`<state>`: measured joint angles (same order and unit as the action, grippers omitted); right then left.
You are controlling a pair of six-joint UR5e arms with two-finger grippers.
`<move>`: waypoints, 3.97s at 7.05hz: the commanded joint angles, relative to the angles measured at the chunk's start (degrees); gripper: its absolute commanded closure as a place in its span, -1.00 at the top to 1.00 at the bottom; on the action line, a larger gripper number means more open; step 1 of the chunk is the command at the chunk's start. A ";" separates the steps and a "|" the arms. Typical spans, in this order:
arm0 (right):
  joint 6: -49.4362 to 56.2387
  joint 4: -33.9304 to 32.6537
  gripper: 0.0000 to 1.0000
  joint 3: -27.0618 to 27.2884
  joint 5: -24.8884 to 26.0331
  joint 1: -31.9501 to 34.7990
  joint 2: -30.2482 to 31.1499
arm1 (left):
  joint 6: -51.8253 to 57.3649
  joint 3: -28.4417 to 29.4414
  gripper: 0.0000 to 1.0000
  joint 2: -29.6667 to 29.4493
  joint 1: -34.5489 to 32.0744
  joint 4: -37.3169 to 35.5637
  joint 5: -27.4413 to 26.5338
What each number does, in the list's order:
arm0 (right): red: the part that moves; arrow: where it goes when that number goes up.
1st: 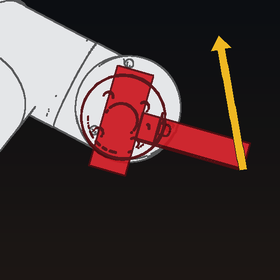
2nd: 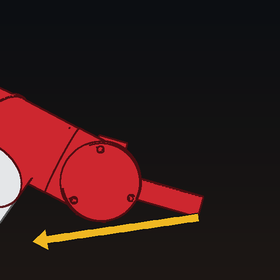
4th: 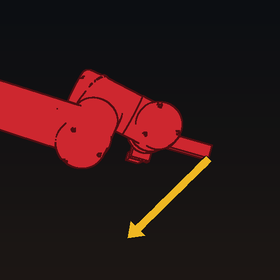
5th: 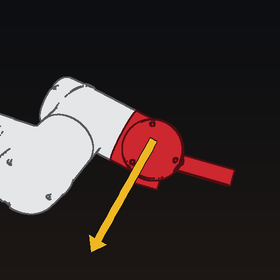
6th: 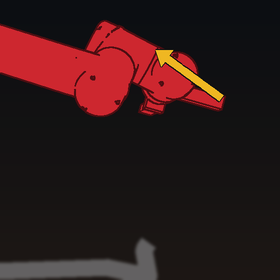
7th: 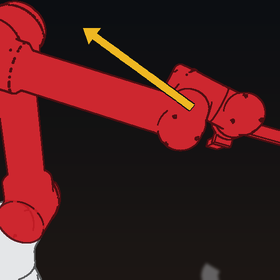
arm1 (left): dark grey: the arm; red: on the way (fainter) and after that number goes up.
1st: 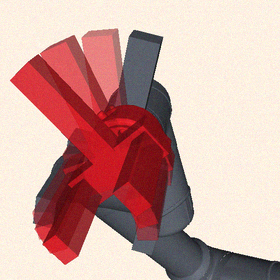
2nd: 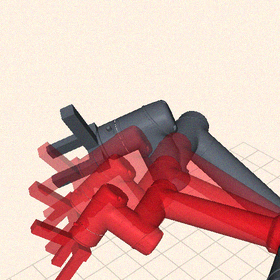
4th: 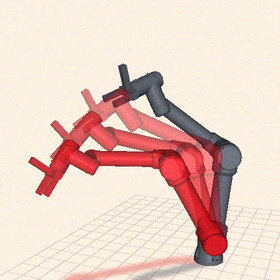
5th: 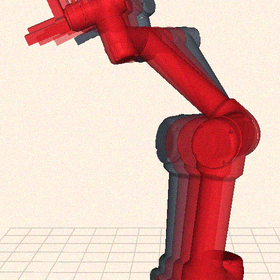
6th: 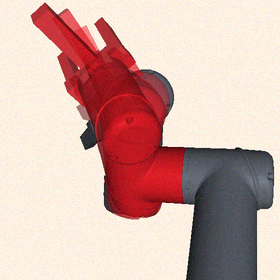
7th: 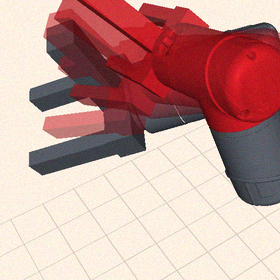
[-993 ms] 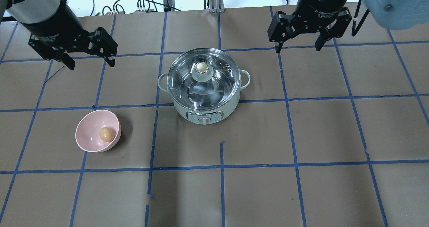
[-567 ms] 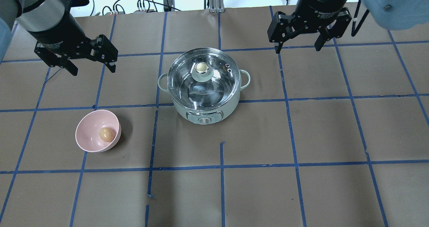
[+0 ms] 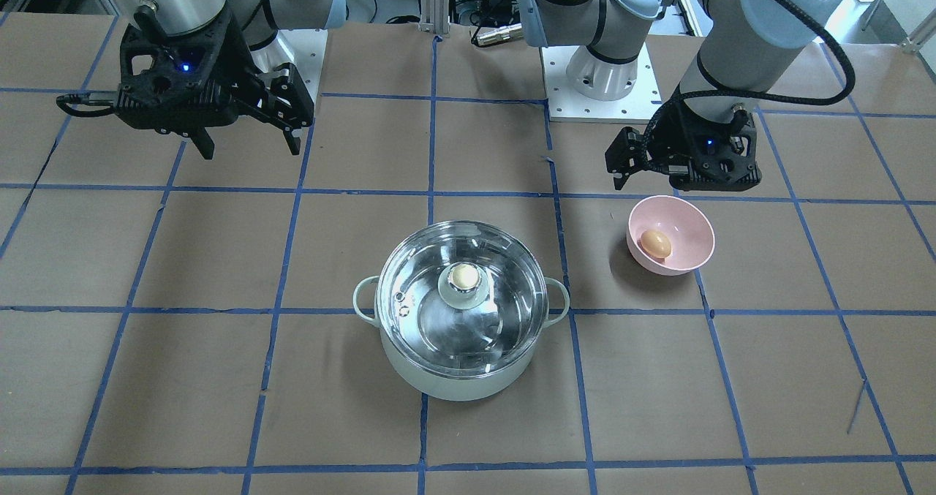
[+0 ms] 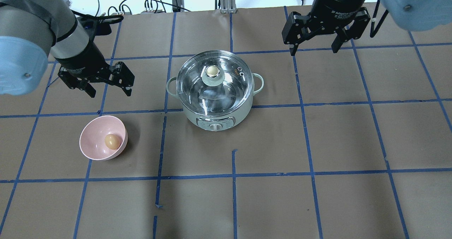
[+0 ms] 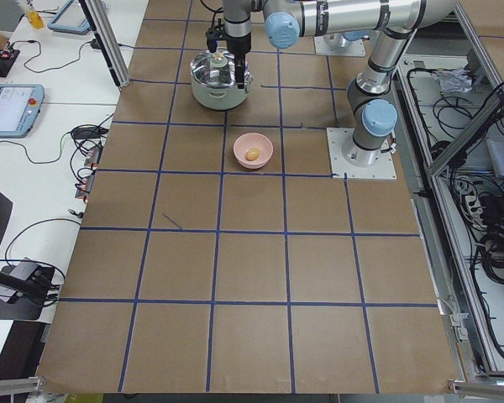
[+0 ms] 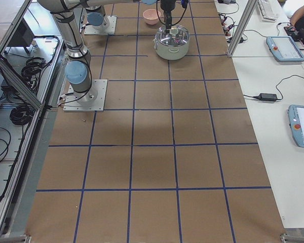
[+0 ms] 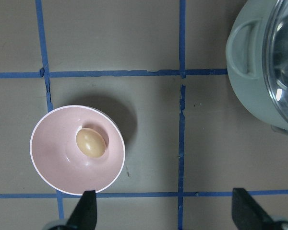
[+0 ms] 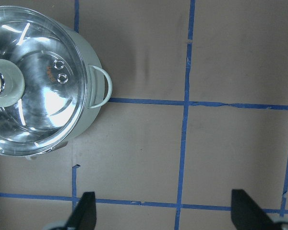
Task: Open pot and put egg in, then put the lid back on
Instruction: 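Lower the left gripper into the pink bowl over the egg, then close the left gripper around the brown egg in the bowl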
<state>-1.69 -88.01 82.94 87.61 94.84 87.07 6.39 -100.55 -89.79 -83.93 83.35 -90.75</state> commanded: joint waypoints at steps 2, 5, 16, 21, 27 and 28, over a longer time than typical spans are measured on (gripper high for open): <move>0.02 -0.14 1.00 0.03 0.02 -0.10 -0.06 | 7.28 -3.15 1.00 -0.56 3.48 -2.93 0.04; 0.02 -0.14 1.00 -0.06 0.02 -0.19 0.03 | 8.63 -10.60 1.00 -0.30 6.74 -9.13 0.13; 0.11 -0.49 1.00 -0.41 -0.25 -0.10 -0.41 | 25.16 -30.75 0.98 -0.91 18.36 -35.05 3.03; 0.02 0.56 1.00 -0.15 -0.07 -0.10 0.12 | 11.34 -30.58 0.98 -1.88 14.43 -36.33 -3.72; -0.15 0.73 1.00 -0.41 -0.07 0.16 0.12 | 3.63 -30.75 0.98 -6.01 14.84 -42.57 -1.29; -0.15 1.61 1.00 -0.32 0.89 0.86 0.12 | 3.54 -31.28 0.98 -6.36 15.11 -42.40 -1.10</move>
<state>-1.81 -87.28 82.67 87.67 95.14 87.19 10.00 -131.26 -95.77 -69.26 40.92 -92.47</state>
